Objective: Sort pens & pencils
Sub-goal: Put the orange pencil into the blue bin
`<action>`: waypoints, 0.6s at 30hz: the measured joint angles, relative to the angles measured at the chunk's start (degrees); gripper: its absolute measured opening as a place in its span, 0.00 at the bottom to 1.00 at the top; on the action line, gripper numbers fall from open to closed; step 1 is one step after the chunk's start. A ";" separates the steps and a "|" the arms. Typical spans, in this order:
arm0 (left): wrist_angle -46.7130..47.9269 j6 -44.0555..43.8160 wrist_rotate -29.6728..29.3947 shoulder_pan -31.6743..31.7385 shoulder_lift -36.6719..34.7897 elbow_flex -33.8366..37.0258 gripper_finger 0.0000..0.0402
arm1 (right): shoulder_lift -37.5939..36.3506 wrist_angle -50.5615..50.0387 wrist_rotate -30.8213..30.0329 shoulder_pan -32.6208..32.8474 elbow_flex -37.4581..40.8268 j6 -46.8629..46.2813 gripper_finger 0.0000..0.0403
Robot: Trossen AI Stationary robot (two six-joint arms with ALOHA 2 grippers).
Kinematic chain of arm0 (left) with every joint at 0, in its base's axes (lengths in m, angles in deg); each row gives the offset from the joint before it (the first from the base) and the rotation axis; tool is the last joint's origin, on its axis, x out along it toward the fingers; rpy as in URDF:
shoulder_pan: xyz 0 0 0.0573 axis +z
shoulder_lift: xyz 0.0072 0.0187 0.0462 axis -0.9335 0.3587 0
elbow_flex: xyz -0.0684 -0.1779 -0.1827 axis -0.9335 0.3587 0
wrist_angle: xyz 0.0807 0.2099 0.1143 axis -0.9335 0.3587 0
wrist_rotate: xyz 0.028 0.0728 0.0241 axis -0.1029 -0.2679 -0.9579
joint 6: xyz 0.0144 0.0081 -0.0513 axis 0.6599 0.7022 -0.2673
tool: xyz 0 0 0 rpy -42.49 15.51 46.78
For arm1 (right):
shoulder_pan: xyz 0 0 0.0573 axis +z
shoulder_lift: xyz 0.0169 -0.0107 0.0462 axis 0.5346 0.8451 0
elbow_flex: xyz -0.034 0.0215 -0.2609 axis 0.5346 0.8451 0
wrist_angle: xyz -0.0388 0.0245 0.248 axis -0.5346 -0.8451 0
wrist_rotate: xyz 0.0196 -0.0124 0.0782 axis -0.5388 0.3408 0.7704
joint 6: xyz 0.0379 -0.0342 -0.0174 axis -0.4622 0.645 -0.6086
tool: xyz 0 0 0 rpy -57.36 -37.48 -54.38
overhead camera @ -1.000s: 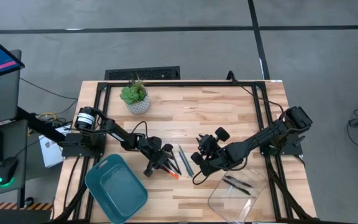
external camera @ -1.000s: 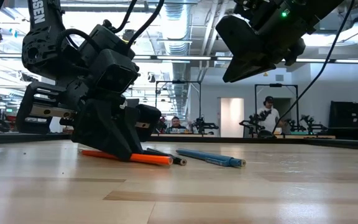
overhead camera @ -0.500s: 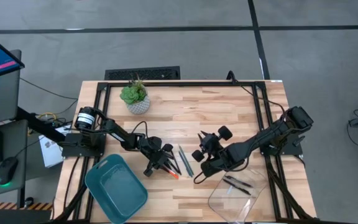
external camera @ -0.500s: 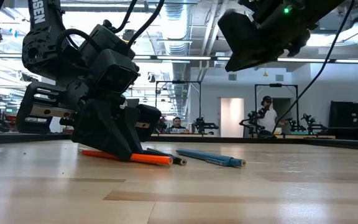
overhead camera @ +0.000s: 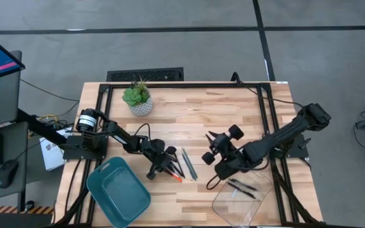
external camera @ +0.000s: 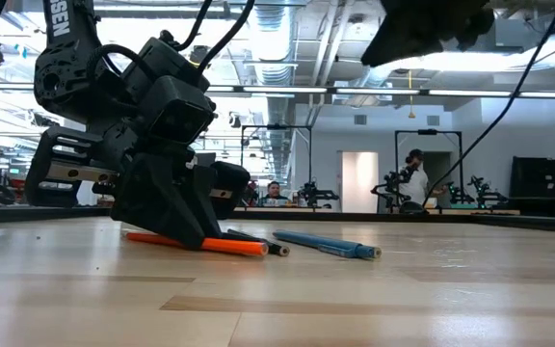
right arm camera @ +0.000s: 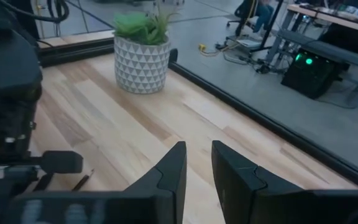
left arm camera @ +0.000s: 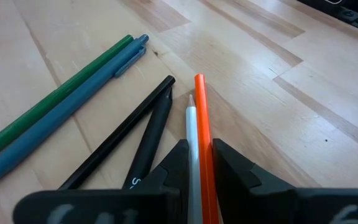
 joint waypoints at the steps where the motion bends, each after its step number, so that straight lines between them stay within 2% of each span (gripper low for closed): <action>1: -0.03 0.00 -0.14 0.00 -0.02 -0.02 0.09 | -0.30 -0.02 0.01 0.19 0.00 0.20 0.24; 7: 1.76 0.41 -1.72 0.07 -2.90 0.04 0.08 | -0.83 -1.25 0.27 0.82 0.00 0.28 0.24; 14: 10.23 1.88 -4.59 0.09 -8.72 0.07 0.02 | -0.83 -1.74 1.61 0.80 0.00 0.28 0.24; 18: 12.59 1.92 -4.89 0.06 -11.04 0.07 0.02 | -0.81 -2.02 1.70 0.80 0.00 0.27 0.24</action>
